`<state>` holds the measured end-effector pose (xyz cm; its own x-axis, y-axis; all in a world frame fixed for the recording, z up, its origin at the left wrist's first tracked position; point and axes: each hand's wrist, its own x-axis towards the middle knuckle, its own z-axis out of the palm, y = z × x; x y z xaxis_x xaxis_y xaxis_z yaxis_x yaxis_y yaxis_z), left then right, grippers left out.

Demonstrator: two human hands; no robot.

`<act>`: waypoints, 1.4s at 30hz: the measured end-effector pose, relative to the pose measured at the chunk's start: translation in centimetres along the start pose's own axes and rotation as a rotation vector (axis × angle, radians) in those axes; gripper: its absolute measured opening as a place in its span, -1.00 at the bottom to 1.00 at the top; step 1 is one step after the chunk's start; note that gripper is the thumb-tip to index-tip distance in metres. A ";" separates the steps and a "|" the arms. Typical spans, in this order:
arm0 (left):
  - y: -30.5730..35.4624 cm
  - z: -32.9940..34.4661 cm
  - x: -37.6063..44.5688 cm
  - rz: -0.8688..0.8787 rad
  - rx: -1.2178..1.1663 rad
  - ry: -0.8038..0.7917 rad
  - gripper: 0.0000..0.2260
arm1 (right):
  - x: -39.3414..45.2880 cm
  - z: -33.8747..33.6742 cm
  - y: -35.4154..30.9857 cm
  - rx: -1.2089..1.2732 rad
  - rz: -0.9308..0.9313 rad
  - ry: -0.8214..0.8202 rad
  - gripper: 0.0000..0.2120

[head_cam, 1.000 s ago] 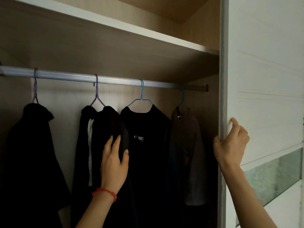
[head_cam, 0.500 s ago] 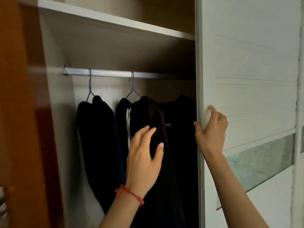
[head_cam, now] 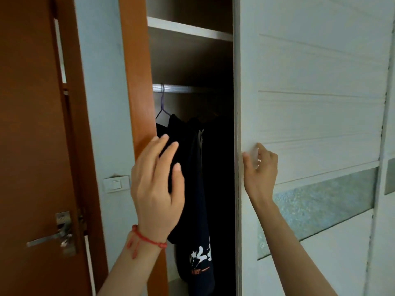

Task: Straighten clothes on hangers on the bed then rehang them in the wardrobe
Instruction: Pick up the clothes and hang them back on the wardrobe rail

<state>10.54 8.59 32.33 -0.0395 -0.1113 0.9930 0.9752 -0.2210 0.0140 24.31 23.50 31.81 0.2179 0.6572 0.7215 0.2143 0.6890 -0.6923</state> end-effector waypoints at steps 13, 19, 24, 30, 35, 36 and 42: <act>-4.2 0.2 -2.5 -0.480 -0.259 -0.024 -0.62 | -5.6 4.2 -3.6 0.105 -0.076 -0.057 -0.65; -4.6 0.5 -2.8 -0.434 -0.191 -0.012 -0.61 | -8.1 6.0 -4.3 0.152 -0.112 -0.059 -0.69; -4.6 0.5 -2.8 -0.410 -0.195 0.005 -0.60 | -9.3 7.2 -5.0 0.198 -0.126 -0.049 -0.62; -4.5 0.6 -2.9 -0.406 -0.157 0.025 -0.53 | -10.4 8.0 -6.0 0.170 -0.176 -0.060 -0.48; -4.5 0.6 -3.0 -0.391 -0.145 0.026 -0.50 | -10.5 7.9 -6.1 0.144 -0.184 -0.064 -0.49; -4.5 0.6 -3.0 -0.392 -0.149 0.022 -0.50 | -10.5 7.8 -6.0 0.139 -0.180 -0.086 -0.50; -4.7 0.7 -2.9 -0.389 -0.125 0.026 -0.58 | -10.2 6.2 -6.8 0.123 -0.127 -0.269 -0.49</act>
<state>6.19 10.62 29.50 -0.4073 -0.0199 0.9131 0.8525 -0.3669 0.3723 14.70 13.99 29.21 -0.0667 0.6098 0.7897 0.1034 0.7914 -0.6024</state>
